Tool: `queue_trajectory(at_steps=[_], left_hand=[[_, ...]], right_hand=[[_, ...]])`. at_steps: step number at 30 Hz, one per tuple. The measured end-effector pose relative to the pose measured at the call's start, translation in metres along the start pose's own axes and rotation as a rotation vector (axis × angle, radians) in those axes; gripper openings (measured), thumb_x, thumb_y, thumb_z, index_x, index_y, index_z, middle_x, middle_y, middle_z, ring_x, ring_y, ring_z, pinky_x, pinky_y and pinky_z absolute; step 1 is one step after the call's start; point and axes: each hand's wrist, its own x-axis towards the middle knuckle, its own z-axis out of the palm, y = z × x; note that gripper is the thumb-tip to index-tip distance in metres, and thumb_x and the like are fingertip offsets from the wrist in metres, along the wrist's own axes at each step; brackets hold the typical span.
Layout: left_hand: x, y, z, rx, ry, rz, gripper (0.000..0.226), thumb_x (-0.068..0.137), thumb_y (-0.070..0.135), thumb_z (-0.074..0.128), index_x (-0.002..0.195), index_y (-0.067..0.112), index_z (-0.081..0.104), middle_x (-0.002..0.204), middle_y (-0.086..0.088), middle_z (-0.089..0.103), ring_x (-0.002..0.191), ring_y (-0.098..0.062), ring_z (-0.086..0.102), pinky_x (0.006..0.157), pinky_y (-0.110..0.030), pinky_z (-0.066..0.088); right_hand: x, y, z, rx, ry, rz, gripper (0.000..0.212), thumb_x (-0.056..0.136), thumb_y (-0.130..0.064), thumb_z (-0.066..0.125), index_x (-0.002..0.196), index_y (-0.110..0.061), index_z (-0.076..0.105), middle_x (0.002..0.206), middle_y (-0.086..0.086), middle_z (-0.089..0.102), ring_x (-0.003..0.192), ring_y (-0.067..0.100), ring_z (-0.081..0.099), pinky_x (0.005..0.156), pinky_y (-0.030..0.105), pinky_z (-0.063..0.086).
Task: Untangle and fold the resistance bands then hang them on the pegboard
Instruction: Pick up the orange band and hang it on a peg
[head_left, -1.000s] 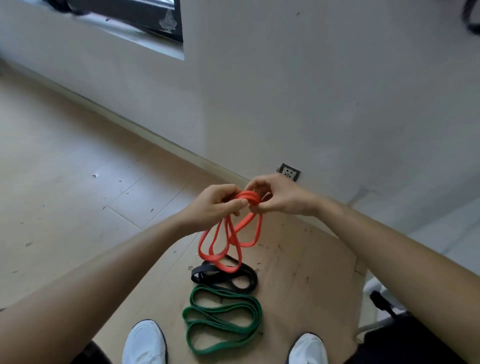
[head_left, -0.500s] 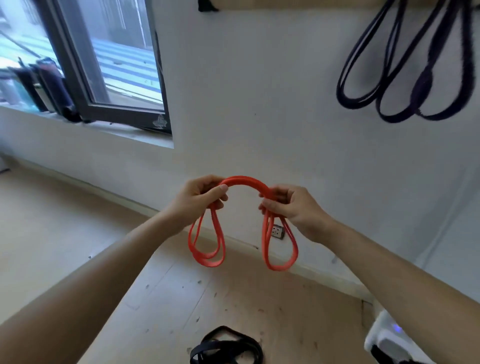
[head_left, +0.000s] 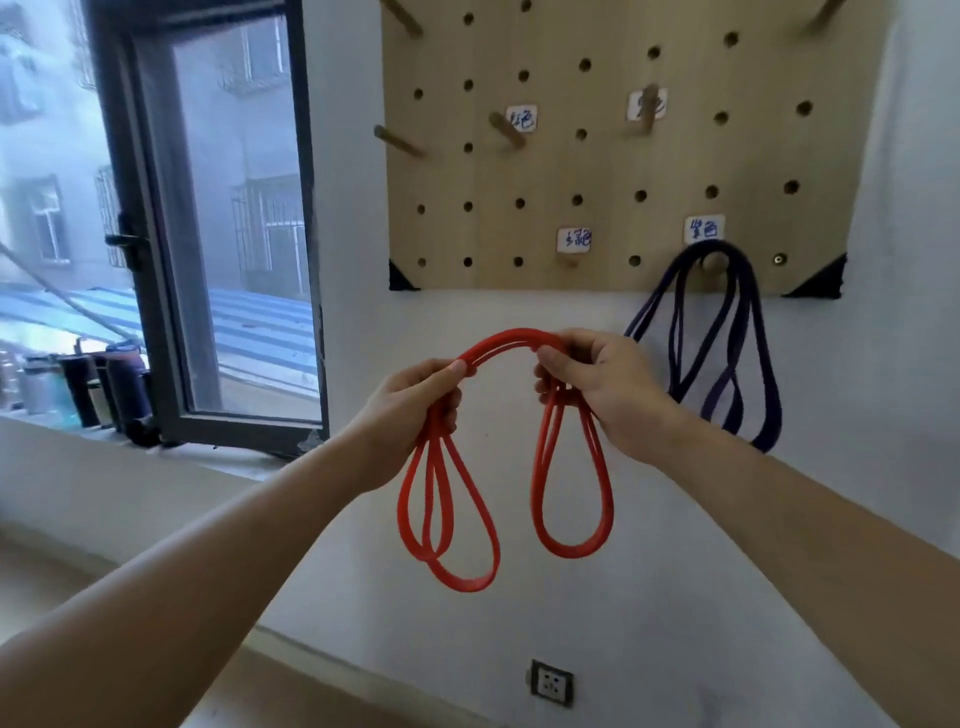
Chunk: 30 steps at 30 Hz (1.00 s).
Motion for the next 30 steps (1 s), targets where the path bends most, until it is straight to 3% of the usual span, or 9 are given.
queue_trajectory(at_steps=[5, 13, 18, 22, 30], left_hand=[[0.032, 0.054, -0.006, -0.072, 0.014, 0.07, 0.025, 0.097, 0.027, 0.063, 0.115, 0.011, 0.07, 0.086, -0.003, 0.066, 0.068, -0.013, 0.059, 0.071, -0.028, 0.051], [0.094, 0.143, -0.013, -0.145, 0.115, 0.216, 0.028, 0.096, 0.025, 0.067, 0.119, 0.008, 0.07, 0.093, -0.003, 0.072, 0.067, -0.01, 0.06, 0.066, -0.024, 0.053], [0.135, 0.191, -0.015, -0.126, 0.216, 0.31, 0.023, 0.095, 0.024, 0.07, 0.111, 0.009, 0.072, 0.091, -0.003, 0.072, 0.068, -0.009, 0.058, 0.068, -0.024, 0.052], [0.166, 0.203, -0.019, -0.081, 0.278, 0.326, 0.022, 0.095, 0.027, 0.07, 0.11, 0.011, 0.072, 0.094, -0.003, 0.073, 0.067, -0.009, 0.057, 0.066, -0.023, 0.053], [0.225, 0.196, -0.012, -0.046, 0.391, 0.335, 0.02, 0.094, 0.028, 0.072, 0.104, 0.011, 0.074, 0.093, -0.004, 0.077, 0.066, -0.01, 0.059, 0.069, -0.026, 0.053]], right_hand=[[0.045, -0.054, -0.01, 0.1, 0.084, -0.048, 0.012, 0.097, -0.008, 0.063, 0.105, -0.008, 0.072, 0.087, 0.007, 0.068, 0.079, 0.021, 0.065, 0.077, 0.034, 0.059], [0.109, -0.128, -0.012, 0.362, 0.127, -0.039, 0.009, 0.1, 0.0, 0.056, 0.105, -0.004, 0.062, 0.08, 0.011, 0.065, 0.067, 0.02, 0.061, 0.063, 0.034, 0.058], [0.153, -0.157, -0.007, 0.436, 0.16, -0.066, 0.026, 0.1, 0.002, 0.053, 0.127, 0.003, 0.053, 0.073, 0.011, 0.061, 0.056, 0.017, 0.06, 0.052, 0.031, 0.057], [0.188, -0.169, -0.005, 0.457, 0.211, -0.108, 0.017, 0.099, 0.007, 0.053, 0.112, -0.004, 0.053, 0.07, 0.015, 0.058, 0.05, 0.02, 0.058, 0.056, 0.033, 0.058], [0.241, -0.138, -0.011, 0.415, 0.293, -0.092, 0.015, 0.099, 0.005, 0.053, 0.106, -0.008, 0.05, 0.074, 0.014, 0.06, 0.058, 0.02, 0.058, 0.055, 0.033, 0.055]])
